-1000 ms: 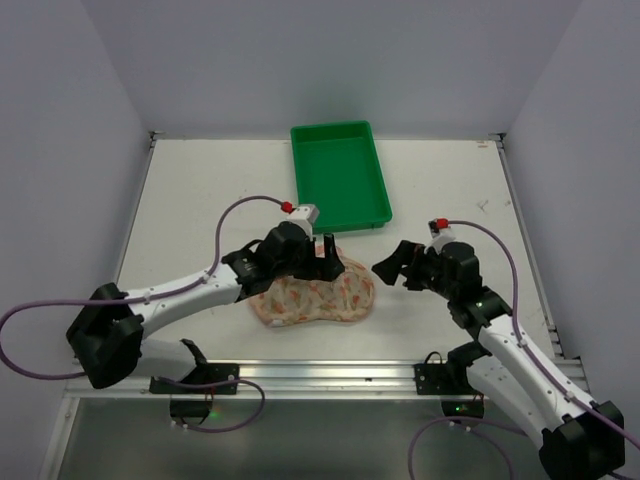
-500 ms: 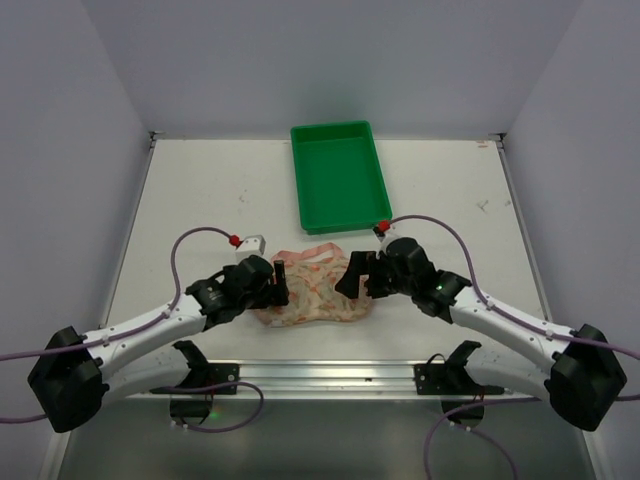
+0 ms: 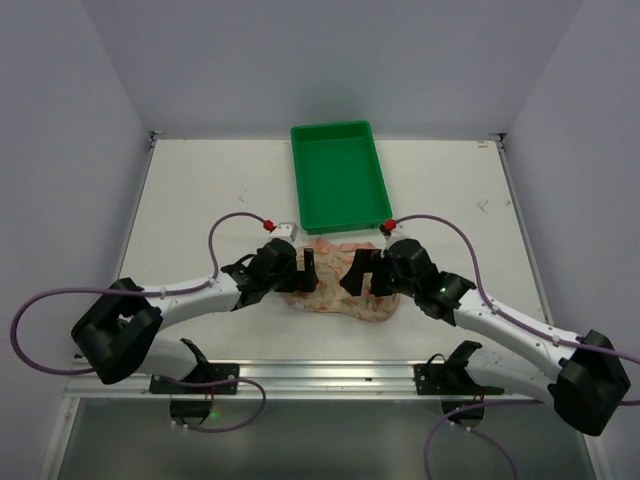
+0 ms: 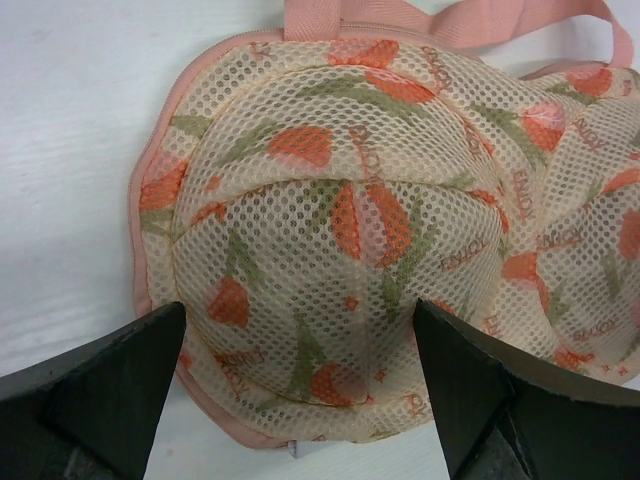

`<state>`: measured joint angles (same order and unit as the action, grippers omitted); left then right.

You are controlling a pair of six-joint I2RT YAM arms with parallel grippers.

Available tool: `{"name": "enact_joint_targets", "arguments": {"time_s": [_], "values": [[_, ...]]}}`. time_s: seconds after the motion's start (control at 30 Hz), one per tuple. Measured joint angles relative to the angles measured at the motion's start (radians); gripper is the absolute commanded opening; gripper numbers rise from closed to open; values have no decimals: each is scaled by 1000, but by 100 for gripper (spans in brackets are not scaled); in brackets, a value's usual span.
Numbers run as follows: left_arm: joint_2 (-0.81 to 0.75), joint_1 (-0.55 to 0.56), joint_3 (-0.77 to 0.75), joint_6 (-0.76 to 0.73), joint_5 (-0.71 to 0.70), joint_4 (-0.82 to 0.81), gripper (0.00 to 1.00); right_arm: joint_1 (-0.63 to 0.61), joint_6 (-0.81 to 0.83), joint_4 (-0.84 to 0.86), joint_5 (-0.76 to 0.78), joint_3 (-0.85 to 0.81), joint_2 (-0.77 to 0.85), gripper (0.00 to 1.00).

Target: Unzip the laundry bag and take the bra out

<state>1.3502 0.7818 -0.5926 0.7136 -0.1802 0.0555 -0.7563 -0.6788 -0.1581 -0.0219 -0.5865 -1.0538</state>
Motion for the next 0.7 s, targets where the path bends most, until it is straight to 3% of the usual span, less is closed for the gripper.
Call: {"name": "enact_joint_targets", "arguments": {"time_s": [0.13,0.27,0.47,0.7], "values": [[39,20,-46,-12,49,-39,100,0,24,-69,51,3,109,96],[-18,27,-47,-11,56,-24,100,0,55,-104,80,-2,159,94],[-247,26,-6,-11,-6,31,100,-18,121,-132,74,-56,54,88],[-360,-40,97,0,-36,167,100,-185,207,-193,163,-157,-92,90]]}}
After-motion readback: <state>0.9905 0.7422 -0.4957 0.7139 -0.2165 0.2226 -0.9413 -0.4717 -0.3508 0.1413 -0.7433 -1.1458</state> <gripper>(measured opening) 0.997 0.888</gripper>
